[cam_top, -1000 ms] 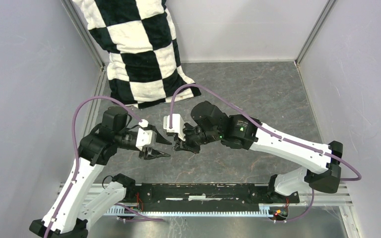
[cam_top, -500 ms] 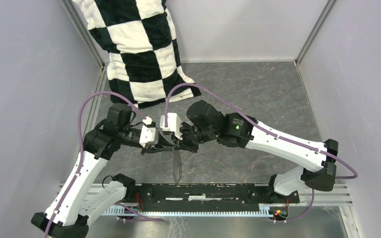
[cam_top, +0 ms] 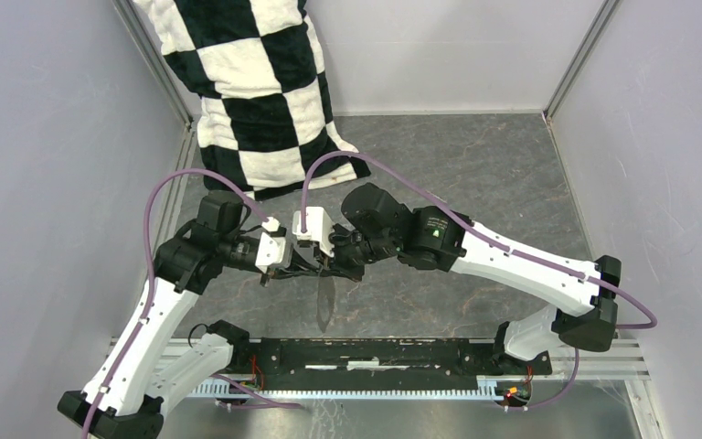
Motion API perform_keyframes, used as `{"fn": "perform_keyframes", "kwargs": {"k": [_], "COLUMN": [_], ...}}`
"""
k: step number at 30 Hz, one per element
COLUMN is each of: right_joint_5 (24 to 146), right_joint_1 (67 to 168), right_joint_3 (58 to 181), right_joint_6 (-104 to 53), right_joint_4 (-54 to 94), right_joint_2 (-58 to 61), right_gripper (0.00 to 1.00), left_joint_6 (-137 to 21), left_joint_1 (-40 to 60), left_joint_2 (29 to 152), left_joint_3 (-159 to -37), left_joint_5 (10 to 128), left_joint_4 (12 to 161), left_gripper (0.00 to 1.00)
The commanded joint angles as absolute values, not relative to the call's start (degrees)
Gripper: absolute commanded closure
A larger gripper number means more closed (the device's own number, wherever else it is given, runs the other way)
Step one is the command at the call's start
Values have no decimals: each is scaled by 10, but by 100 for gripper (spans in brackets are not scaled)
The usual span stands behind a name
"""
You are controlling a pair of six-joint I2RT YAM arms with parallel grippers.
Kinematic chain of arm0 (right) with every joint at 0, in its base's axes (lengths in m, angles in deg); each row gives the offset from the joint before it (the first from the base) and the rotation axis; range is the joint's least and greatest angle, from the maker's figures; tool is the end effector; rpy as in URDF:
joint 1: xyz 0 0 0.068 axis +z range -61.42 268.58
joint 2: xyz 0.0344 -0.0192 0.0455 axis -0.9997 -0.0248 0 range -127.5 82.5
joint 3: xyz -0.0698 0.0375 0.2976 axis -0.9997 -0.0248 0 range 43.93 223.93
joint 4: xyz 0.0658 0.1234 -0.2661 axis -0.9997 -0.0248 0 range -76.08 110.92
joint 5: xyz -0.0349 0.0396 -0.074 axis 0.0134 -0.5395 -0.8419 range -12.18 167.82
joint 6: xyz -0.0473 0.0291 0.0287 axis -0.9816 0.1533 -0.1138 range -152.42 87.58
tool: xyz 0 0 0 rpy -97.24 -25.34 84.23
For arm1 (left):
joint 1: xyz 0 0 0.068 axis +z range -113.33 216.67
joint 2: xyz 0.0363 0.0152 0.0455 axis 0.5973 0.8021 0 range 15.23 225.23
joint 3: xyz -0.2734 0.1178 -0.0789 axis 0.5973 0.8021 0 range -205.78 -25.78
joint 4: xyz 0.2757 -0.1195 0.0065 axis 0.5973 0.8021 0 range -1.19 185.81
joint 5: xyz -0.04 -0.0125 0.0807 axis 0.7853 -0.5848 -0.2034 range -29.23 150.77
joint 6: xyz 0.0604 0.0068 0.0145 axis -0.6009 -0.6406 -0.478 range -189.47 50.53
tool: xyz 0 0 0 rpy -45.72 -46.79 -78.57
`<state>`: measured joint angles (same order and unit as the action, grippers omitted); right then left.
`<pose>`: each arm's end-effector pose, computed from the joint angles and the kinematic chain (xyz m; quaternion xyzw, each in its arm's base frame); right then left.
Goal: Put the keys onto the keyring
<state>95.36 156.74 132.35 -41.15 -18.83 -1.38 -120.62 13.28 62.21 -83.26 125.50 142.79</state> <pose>0.1230 0.3453 0.4257 -0.6006 0.6435 0.3430 0.3279 0.1245 -0.1008 0.3792 0.6382 0.4895 -0.3974 0.4418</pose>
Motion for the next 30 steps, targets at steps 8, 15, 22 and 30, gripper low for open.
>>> {"fn": "perform_keyframes", "kwargs": {"k": [8, 15, 22, 30], "right_joint_5": [983, 927, 889, 917], "right_joint_1": [1569, 1565, 1564, 1564], "right_joint_3": [1357, 1271, 956, 828], "right_joint_6": [-394, -404, -427, -446], "right_joint_4": [-148, -73, 237, 402], "right_joint_2": [-2, 99, 355, 428], "right_gripper": [99, 61, 37, 40], "left_joint_6": [-1140, -1209, -1347, -1382], "left_joint_1": [126, 122, 118, 115], "left_joint_2": [616, 616, 615, 662], "left_joint_3": [-818, -821, -842, -902], "left_joint_5": [1281, 1301, 1374, 1449], "left_joint_4": [1321, 1318, 1318, 1319], "left_gripper": [98, 98, 98, 98]}}
